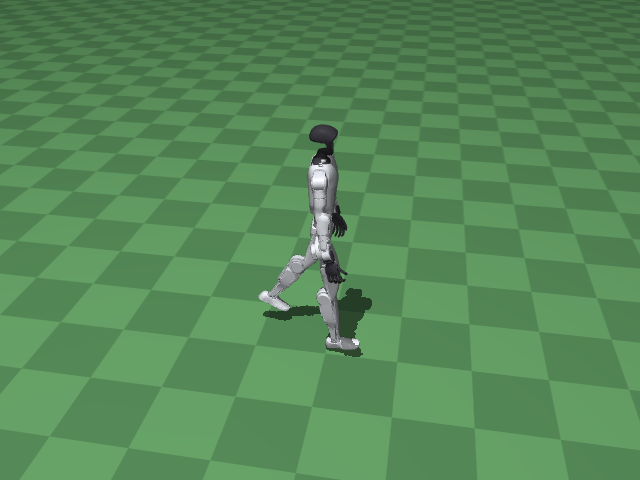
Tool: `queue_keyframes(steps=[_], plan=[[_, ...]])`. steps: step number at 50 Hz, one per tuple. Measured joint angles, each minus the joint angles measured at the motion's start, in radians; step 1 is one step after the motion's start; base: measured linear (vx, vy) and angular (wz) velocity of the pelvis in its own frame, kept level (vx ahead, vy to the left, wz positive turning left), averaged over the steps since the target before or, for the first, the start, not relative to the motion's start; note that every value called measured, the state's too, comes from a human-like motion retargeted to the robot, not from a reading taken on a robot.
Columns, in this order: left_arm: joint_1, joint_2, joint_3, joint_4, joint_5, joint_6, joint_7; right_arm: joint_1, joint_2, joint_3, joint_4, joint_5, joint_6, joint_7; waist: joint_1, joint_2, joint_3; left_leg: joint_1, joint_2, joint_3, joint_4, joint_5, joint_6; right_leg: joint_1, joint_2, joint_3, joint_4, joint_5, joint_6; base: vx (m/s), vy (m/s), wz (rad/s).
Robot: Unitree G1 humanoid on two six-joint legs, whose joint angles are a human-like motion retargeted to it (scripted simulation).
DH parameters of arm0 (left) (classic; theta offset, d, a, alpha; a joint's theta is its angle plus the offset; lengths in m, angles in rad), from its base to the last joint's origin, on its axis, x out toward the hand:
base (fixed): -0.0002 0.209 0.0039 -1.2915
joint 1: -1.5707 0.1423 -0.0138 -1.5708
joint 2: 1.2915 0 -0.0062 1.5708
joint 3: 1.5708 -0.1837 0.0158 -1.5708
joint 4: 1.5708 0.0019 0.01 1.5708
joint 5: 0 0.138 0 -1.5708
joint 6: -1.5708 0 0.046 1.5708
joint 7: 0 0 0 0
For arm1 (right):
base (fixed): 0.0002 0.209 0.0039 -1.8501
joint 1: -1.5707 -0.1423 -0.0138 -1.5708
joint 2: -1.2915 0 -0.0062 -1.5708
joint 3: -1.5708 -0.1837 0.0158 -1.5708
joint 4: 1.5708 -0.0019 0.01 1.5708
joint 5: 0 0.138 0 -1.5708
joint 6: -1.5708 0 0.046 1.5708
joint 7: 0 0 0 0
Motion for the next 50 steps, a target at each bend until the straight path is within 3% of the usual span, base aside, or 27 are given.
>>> queue_keyframes(steps=[6, 11, 13, 17, 20, 22, 28, 32, 35, 37, 45, 50], plan=[[0.041, 0.000, 0.051, -0.021, 0.006, 0.028, -0.026, -0.073, 0.000, 0.059, 0.019, -0.054, 0.031, -0.017, 0.060, -0.039, -0.007, -0.044, -0.034, 0.045, 0.160, 0.115, -0.040, 0.073, -0.029, 0.046, 0.000, -0.010, 0.003, 0.41, -0.17, -0.19], [0.069, 0.003, 0.056, -0.028, -0.020, 0.032, -0.080, -0.135, 0.031, 0.125, 0.022, -0.111, 0.050, -0.023, 0.136, -0.097, -0.026, -0.248, -0.059, 0.161, 0.500, 0.180, -0.069, 0.087, -0.082, 0.109, 0.033, -0.040, 0.007, 0.33, -0.14, -0.44], [0.071, 0.002, 0.060, -0.027, -0.020, 0.043, -0.096, -0.172, 0.044, 0.139, 0.018, -0.132, 0.067, -0.021, 0.165, -0.114, -0.029, -0.345, -0.052, 0.216, 0.621, 0.138, -0.053, 0.094, -0.096, 0.133, 0.027, -0.045, 0.008, 0.27, -0.09, -0.49], [0.083, -0.004, 0.038, -0.025, -0.077, 0.012, -0.102, -0.250, 0.073, 0.173, -0.007, -0.118, 0.042, -0.040, 0.229, -0.109, -0.010, -0.444, 0.033, 0.357, 0.723, -0.084, 0.005, 0.096, -0.068, 0.196, 0.093, -0.074, 0.009, 0.28, -0.13, -0.77], [0.089, -0.015, 0.028, -0.018, -0.092, 0.013, -0.102, -0.312, 0.094, 0.185, -0.031, -0.121, 0.038, -0.052, 0.262, -0.101, 0.009, -0.483, 0.066, 0.440, 0.661, -0.227, 0.042, 0.121, -0.058, 0.232, 0.107, -0.088, 0.009, 0.27, -0.08, -0.74], [0.085, -0.026, 0.019, -0.012, -0.098, 0.015, -0.090, -0.355, 0.107, 0.189, -0.052, -0.120, 0.034, -0.065, 0.285, -0.095, 0.031, -0.492, 0.054, 0.459, 0.537, -0.258, 0.047, 0.139, -0.056, 0.260, 0.116, -0.097, 0.009, 0.26, -0.04, -0.80], [0.101, -0.048, -0.010, -0.011, -0.117, -0.026, -0.014, -0.399, 0.142, 0.224, -0.131, -0.090, -0.032, -0.105, 0.339, -0.035, 0.070, -0.484, 0.029, 0.394, 0.044, -0.179, 0.054, 0.214, -0.011, 0.329, 0.124, -0.131, 0.009, 0.26, 0.01, -0.74], [0.110, -0.054, -0.022, -0.016, -0.254, -0.085, -0.001, -0.378, 0.148, 0.244, -0.158, -0.150, -0.070, -0.131, 0.349, 0.007, 0.090, -0.493, 0.040, 0.341, -0.184, -0.096, 0.070, 0.285, 0.014, 0.354, 0.111, -0.158, 0.009, 0.27, 0.08, -0.49], [0.118, -0.058, -0.024, -0.017, -0.328, -0.113, -0.016, -0.342, 0.137, 0.236, -0.146, -0.230, -0.076, -0.129, 0.350, 0.021, 0.100, -0.547, 0.034, 0.341, -0.204, -0.106, 0.073, 0.344, -0.012, 0.366, 0.083, -0.179, 0.009, 0.27, 0.19, -0.36], [0.119, -0.055, -0.019, -0.021, -0.374, -0.096, -0.039, -0.313, 0.124, 0.219, -0.120, -0.288, -0.045, -0.120, 0.348, 0.030, 0.105, -0.574, 0.043, 0.377, -0.204, -0.120, 0.031, 0.372, -0.011, 0.372, 0.082, -0.190, 0.009, 0.29, 0.08, -0.23], [0.098, -0.047, -0.011, -0.038, -0.349, -0.106, -0.023, -0.211, 0.044, 0.104, 0.020, -0.239, -0.025, -0.132, 0.338, 0.041, 0.103, -0.626, 0.042, 0.481, -0.204, -0.166, 0.045, 0.432, -0.025, 0.408, 0.082, -0.228, 0.009, 0.30, 0.11, -0.29], [0.082, -0.040, -0.003, -0.037, -0.333, -0.071, -0.023, -0.157, 0.004, 0.025, 0.052, -0.258, 0.010, -0.114, 0.341, 0.051, 0.098, -0.597, 0.050, 0.472, -0.204, -0.232, 0.011, 0.462, -0.018, 0.448, 0.074, -0.250, 0.004, 0.35, 0.14, -0.52]])
